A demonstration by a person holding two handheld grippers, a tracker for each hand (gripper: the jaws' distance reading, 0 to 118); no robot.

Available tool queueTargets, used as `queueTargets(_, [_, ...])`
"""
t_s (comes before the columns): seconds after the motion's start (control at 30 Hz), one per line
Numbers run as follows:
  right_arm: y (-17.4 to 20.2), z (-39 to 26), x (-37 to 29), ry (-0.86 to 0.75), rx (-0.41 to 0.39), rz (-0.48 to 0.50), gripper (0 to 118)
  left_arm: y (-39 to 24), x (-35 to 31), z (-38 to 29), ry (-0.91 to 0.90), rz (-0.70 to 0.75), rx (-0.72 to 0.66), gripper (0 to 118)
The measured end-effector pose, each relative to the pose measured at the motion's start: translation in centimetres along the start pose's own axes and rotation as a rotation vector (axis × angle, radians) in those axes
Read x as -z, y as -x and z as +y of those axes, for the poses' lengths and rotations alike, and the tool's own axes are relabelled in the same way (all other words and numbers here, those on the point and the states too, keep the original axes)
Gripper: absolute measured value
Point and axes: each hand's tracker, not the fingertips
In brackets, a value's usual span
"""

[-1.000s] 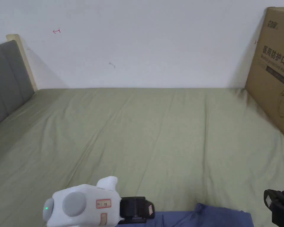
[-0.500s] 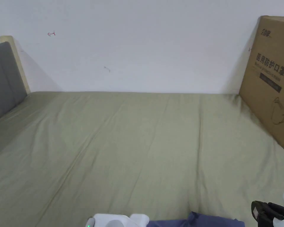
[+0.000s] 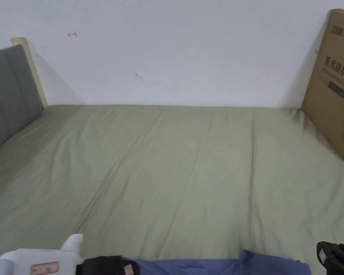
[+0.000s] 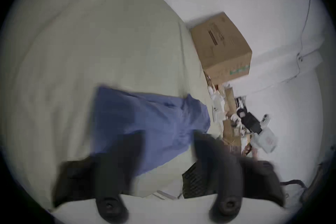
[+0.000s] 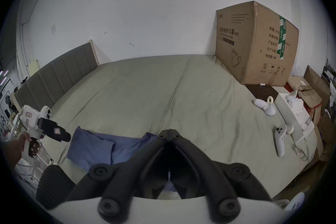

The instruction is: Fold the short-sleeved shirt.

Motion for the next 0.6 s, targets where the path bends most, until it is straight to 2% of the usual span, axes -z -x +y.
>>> queueTargets(0.03, [0.1, 0.0, 0.2, 0.004, 0.001, 0.000, 0, 1.2, -0.8, -0.2, -0.004, 0.024, -0.039, 117])
queueTargets(0.2, [1.0, -0.4, 0.9, 0.036, -0.015, -0.002, 0, 5.3, -0.8, -1.8, -0.017, -0.042, -0.146, 118])
queueTargets(0.33, [1.7, -0.5, 1.4, 0.065, -0.024, -0.005, 0, 8.0, 5.1, -2.3, 0.110, -0.258, -0.275, 118])
queueTargets(0.43, [2.2, -0.2, 1.6, 0.080, -0.029, -0.005, 0, 7.7, 9.3, -1.0, 0.088, -0.440, -0.219, 118])
queueTargets(0.47, [2.3, -0.1, 1.7, 0.084, -0.035, -0.005, 0, 7.4, 10.9, -1.0, 0.137, -0.479, -0.260, 118])
queueTargets(0.53, [2.7, 0.0, 1.7, 0.089, -0.051, -0.008, 0, 7.6, 12.3, -0.8, 0.190, -0.493, -0.282, 118])
queueTargets(0.6, [2.9, 0.2, 1.8, 0.093, -0.060, -0.006, 0, 8.0, 12.3, -0.4, 0.177, -0.510, -0.224, 117])
